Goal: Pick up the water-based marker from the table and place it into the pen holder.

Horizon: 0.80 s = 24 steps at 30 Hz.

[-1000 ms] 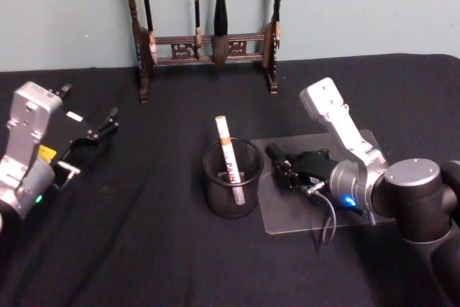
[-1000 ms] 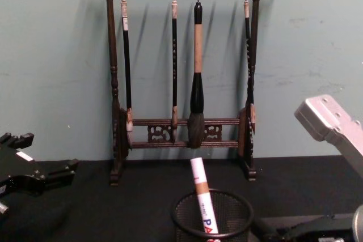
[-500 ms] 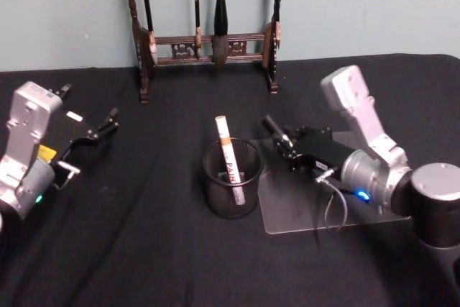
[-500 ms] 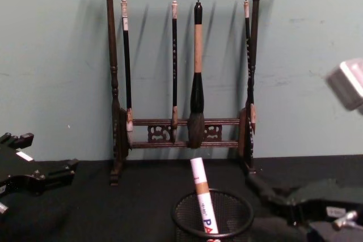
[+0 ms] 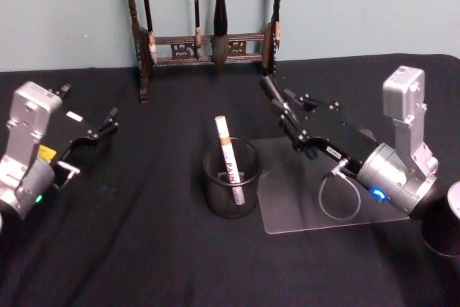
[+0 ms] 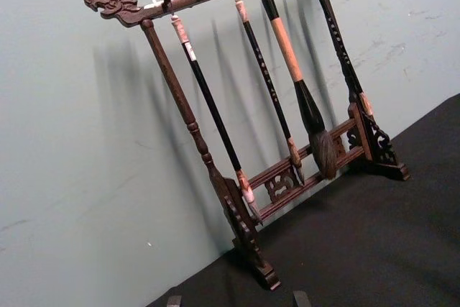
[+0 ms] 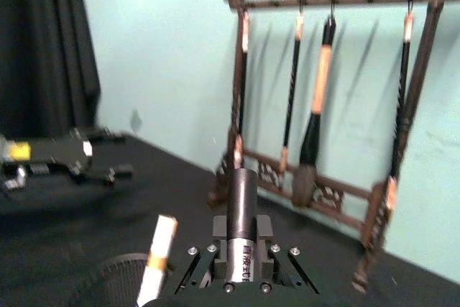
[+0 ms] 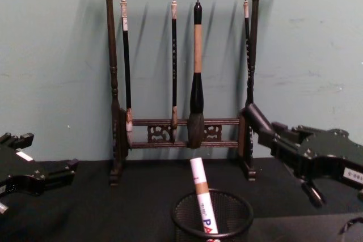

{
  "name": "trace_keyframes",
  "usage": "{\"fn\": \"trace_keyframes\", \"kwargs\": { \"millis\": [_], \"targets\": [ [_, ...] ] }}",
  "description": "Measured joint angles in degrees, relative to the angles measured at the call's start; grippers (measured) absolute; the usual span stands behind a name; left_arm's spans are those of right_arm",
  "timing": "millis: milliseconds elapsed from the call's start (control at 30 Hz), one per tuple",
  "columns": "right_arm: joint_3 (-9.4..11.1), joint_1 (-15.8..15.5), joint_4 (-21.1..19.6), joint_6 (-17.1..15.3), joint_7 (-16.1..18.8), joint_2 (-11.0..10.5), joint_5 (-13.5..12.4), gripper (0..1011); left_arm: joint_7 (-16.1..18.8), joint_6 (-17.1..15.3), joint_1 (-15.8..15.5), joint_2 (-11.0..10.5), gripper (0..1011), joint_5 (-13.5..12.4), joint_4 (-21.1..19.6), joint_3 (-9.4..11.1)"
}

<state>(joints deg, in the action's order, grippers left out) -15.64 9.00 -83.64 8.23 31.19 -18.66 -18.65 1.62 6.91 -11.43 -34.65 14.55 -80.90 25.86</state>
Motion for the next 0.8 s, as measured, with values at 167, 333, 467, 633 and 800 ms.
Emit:
{"fn": "trace_keyframes", "kwargs": {
  "millis": [167,333,467,633,800],
  "targets": [
    [-0.4,0.7,2.0,4.1,2.5,1.4,-3.4,238,0.0,0.0,0.0,0.0,1001,0.0,0.0,0.0],
    [-1.9,2.0,4.1,6.2,4.9,3.0,-6.1,238,0.0,0.0,0.0,0.0,1001,0.0,0.0,0.0],
    [-3.7,3.1,5.7,7.0,5.8,4.0,-6.7,238,0.0,0.0,0.0,0.0,1001,0.0,0.0,0.0],
    [-5.3,4.4,7.3,7.6,5.9,4.7,-6.7,238,0.0,0.0,0.0,0.0,1001,0.0,0.0,0.0],
    [-6.8,5.6,9.1,8.6,5.4,5.4,-6.1,238,0.0,0.0,0.0,0.0,1001,0.0,0.0,0.0]
  ]
}}
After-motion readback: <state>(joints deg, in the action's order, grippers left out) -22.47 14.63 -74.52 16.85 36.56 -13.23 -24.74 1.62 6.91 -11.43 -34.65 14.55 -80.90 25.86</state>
